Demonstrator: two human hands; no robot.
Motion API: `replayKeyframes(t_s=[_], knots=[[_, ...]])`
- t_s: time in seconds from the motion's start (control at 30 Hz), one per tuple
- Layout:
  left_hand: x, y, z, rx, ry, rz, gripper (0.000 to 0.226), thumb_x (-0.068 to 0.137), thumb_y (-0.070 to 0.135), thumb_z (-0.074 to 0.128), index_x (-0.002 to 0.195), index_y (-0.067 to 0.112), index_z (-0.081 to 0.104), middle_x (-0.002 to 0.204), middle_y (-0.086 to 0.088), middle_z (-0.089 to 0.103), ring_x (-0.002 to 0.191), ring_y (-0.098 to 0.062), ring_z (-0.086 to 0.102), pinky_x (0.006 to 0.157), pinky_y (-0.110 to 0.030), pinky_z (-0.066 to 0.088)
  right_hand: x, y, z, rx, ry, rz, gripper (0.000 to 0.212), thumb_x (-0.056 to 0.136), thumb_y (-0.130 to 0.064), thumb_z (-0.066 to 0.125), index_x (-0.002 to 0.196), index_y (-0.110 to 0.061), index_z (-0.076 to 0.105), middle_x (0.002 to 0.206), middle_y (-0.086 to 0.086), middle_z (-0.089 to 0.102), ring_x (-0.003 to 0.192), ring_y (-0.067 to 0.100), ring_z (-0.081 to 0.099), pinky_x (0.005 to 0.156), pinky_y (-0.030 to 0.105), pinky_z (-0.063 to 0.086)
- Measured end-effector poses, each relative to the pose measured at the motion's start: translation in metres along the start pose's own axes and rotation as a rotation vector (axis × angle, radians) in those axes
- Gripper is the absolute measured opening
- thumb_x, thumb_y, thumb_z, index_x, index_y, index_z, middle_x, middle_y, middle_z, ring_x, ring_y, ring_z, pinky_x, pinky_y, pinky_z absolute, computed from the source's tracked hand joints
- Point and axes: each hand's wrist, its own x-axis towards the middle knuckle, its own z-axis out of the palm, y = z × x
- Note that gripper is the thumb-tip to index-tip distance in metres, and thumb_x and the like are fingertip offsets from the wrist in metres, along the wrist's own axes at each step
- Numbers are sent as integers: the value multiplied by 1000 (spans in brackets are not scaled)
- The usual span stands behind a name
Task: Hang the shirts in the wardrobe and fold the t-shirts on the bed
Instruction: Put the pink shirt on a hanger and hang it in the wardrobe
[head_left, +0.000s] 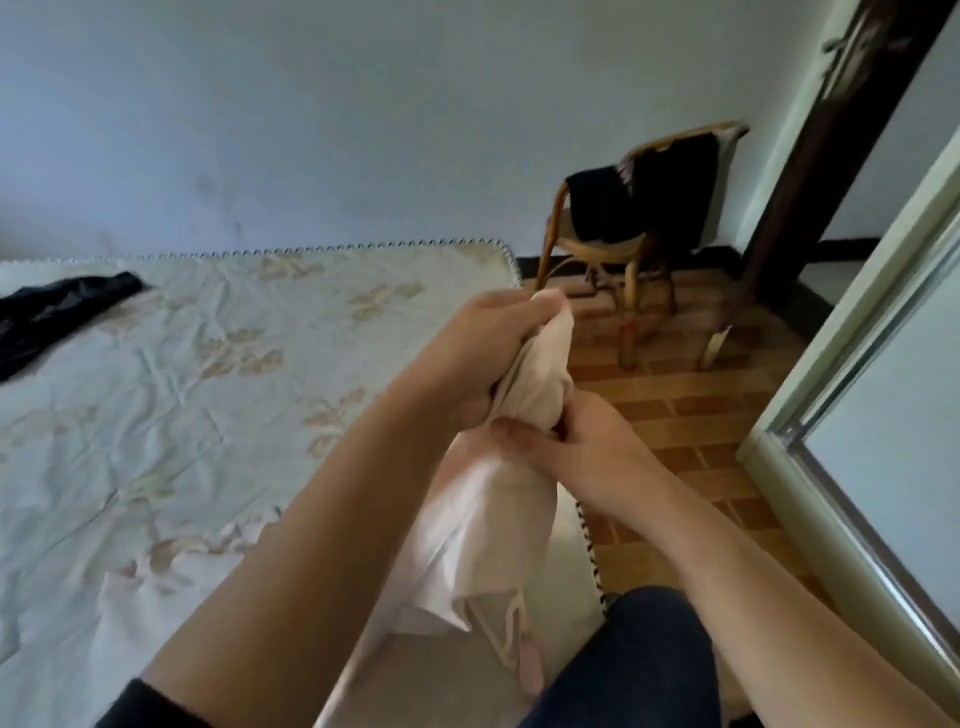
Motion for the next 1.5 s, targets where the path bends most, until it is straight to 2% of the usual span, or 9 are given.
replayKeyframes(t_s=[0.17,0.33,0.5,0.6,0.77,1.0,1.1,1.23,1.5], knots=[[20,77,35,193,108,365,12,93,27,58,90,15,56,70,7,58,56,-1,55,53,-17,44,25,-54,-62,68,347,-138,36,91,-26,58,84,9,65,75,25,66,73,34,65,56,40,48],[18,68,33,437,264,755,61,60,59,68,108,40,37,109,17,52,101,5,53,79,-7,40,50,-90,-124,168,641,-36,33,89,-36,58,84,-5,63,81,18,67,75,29,65,62,30,51],[21,40,38,506,122,660,57,48,72,65,97,48,47,98,20,56,93,5,54,72,-8,41,47,-104,-169,262,705,2,15,91,-34,57,88,-19,57,86,2,64,80,15,63,64,27,47],[41,30,44,485,30,606,46,66,58,53,88,19,62,81,7,63,74,-6,58,65,-20,43,43,-97,-180,261,719,39,20,90,-33,59,81,-14,59,78,4,64,76,18,63,63,28,47],[65,33,58,229,56,336,23,93,1,42,72,3,53,63,-2,50,62,-14,44,53,-23,34,36,-77,-188,276,645,153,17,91,-32,58,92,-15,61,89,6,65,84,19,62,75,31,49],[79,60,70,415,114,441,26,91,7,46,68,8,56,60,-2,49,58,-15,42,57,-27,33,12,-59,-172,-41,285,159,76,73,-56,63,138,-33,34,130,-13,47,115,3,49,89,19,42],[80,61,75,526,26,382,24,90,12,53,66,11,60,58,2,53,59,-12,47,59,-26,39,10,-45,-150,-221,111,148,62,77,-46,71,126,-44,33,112,-28,46,98,-11,48,72,8,43],[78,59,72,561,-38,293,26,87,14,59,61,15,59,56,5,54,57,-12,50,57,-25,42,15,-20,-136,-247,76,94,58,77,-30,75,125,-34,42,112,-19,56,100,-3,55,85,17,48],[72,65,55,595,-61,248,29,83,15,62,55,15,54,47,9,47,41,-4,39,42,-16,34,18,-19,-131,-34,80,47,31,79,-50,59,107,-38,51,107,-13,62,99,3,60,85,21,52]])
